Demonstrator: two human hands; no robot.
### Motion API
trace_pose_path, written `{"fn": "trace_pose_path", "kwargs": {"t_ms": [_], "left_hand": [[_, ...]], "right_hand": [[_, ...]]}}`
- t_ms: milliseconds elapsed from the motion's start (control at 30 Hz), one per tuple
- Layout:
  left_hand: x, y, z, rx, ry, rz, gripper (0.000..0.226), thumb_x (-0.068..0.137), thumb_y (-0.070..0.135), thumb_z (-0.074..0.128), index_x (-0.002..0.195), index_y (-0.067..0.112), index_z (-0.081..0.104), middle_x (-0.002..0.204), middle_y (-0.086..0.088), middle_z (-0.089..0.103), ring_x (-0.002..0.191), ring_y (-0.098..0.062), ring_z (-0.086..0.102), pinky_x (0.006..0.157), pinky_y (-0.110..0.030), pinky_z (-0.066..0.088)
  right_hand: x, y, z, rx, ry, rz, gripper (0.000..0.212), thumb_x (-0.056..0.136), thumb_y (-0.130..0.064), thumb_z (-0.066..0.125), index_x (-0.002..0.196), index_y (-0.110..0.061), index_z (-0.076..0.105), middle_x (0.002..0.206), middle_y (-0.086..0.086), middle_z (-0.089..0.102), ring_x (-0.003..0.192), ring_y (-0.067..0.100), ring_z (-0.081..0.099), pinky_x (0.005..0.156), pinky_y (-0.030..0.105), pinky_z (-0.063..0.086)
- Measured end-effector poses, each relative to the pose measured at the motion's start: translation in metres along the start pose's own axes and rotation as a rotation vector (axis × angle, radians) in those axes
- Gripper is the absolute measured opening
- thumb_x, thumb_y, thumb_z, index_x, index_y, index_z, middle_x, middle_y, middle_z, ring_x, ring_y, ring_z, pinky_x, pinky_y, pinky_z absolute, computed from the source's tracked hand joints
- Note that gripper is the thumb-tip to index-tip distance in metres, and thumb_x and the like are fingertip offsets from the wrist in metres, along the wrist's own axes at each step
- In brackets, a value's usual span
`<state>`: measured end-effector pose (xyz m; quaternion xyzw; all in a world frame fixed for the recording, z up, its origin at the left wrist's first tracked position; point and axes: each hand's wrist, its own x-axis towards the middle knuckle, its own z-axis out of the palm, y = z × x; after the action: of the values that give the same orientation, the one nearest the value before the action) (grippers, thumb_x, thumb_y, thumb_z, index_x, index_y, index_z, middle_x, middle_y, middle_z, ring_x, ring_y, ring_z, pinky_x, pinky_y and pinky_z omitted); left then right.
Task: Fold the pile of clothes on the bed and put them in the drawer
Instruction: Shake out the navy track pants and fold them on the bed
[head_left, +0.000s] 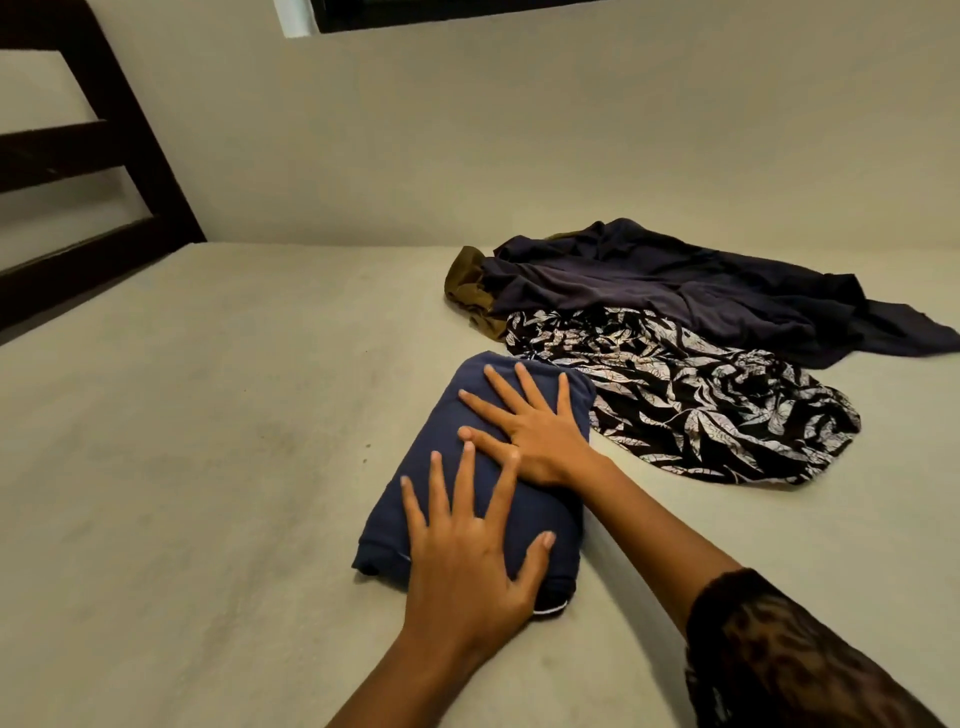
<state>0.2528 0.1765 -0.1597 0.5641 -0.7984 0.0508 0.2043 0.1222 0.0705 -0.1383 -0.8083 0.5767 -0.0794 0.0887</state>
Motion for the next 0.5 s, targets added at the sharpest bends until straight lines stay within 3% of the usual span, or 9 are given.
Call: {"fn": "trace_pose_path", "kwargs": {"t_ms": [100, 233, 367, 467, 500], "left_hand": [[-0.005, 0.001, 0.005, 0.022, -0.087, -0.031, 0.063, 0.090, 0.065, 0.015, 0.143, 0.038, 0.033, 0.152, -0.014, 0.027, 0.139, -0.045, 0.018, 0.107, -0.061, 0.007], [-0.007, 0.003, 0.010, 0.032, -0.144, -0.038, 0.062, 0.090, 0.066, 0.014, 0.144, 0.041, 0.028, 0.154, -0.013, 0.022, 0.139, -0.044, 0.016, 0.106, -0.060, 0.006], [-0.006, -0.006, 0.008, 0.015, -0.194, -0.029, 0.064, 0.088, 0.071, 0.013, 0.146, 0.045, 0.017, 0.156, -0.012, 0.014, 0.141, -0.040, 0.006, 0.107, -0.057, 0.001], [-0.004, -0.010, -0.010, -0.097, -0.247, 0.024, 0.073, 0.073, 0.084, -0.004, 0.140, 0.054, -0.011, 0.155, 0.000, -0.020, 0.140, -0.028, -0.024, 0.111, -0.047, -0.019], [-0.002, -0.011, -0.019, -0.163, -0.286, 0.004, 0.078, 0.068, 0.087, -0.008, 0.138, 0.053, -0.014, 0.155, 0.003, -0.020, 0.141, -0.025, -0.023, 0.112, -0.043, -0.019]], "right_hand": [[0.017, 0.008, 0.004, 0.000, 0.030, 0.065, 0.062, 0.086, -0.072, 0.018, 0.143, -0.054, 0.002, 0.158, -0.010, -0.009, 0.144, 0.023, -0.017, 0.104, 0.060, -0.021], [0.037, 0.018, -0.002, 0.001, -0.002, 0.230, 0.067, 0.085, -0.075, 0.011, 0.146, -0.048, 0.008, 0.159, -0.003, 0.003, 0.146, 0.028, -0.005, 0.108, 0.062, -0.014], [0.017, 0.001, 0.005, -0.017, 0.262, 0.251, 0.063, 0.095, -0.060, 0.013, 0.150, -0.030, 0.012, 0.159, 0.004, 0.000, 0.146, 0.025, -0.007, 0.113, 0.052, -0.010], [-0.036, -0.007, 0.011, 0.315, 0.394, 0.403, 0.065, 0.098, -0.052, 0.026, 0.151, -0.016, 0.013, 0.159, 0.009, 0.001, 0.146, 0.024, -0.002, 0.117, 0.041, -0.002], [-0.055, -0.008, 0.012, 0.431, 0.377, 0.462, 0.068, 0.097, -0.053, 0.030, 0.150, -0.013, 0.014, 0.158, 0.011, 0.005, 0.146, 0.024, 0.002, 0.118, 0.038, 0.002]]}}
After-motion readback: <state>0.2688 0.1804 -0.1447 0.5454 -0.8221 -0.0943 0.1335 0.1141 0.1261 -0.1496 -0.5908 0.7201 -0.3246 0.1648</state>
